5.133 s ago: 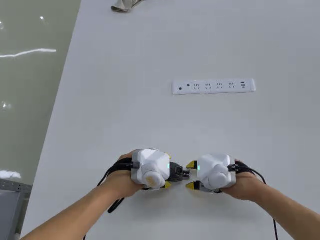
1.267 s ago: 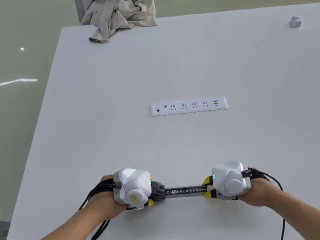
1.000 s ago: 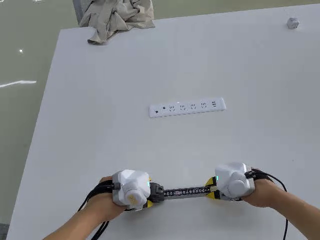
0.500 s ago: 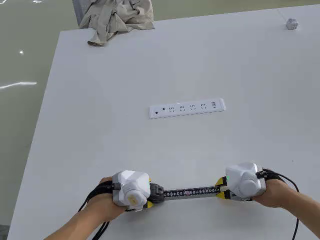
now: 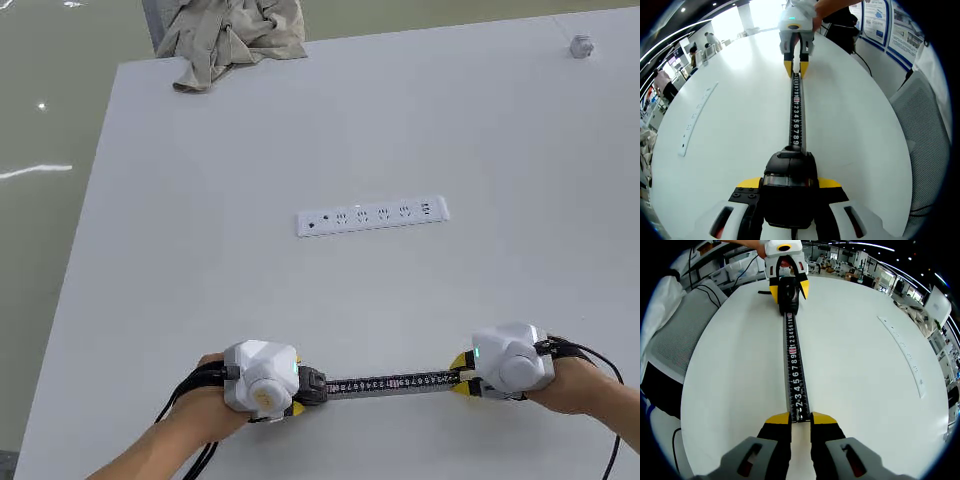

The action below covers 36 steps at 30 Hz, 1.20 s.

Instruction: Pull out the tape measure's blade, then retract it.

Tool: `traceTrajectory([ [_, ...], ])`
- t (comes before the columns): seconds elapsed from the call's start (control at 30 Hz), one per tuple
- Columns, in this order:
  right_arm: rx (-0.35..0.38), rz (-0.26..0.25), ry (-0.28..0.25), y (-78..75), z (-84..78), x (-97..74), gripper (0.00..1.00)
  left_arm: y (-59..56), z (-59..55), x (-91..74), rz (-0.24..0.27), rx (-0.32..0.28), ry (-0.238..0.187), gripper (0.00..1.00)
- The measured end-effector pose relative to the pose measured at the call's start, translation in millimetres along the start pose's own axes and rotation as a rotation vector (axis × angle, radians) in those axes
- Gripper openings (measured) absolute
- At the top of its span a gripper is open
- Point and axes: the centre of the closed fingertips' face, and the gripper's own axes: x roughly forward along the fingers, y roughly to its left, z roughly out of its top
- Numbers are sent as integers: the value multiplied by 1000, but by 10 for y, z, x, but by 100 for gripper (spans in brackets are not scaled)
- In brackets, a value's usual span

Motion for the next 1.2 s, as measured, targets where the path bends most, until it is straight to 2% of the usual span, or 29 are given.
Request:
traceTrajectory([
  [1.2, 15, -16, 31, -6, -308, -234, 13, -3, -7, 2, 0, 1, 5, 37],
])
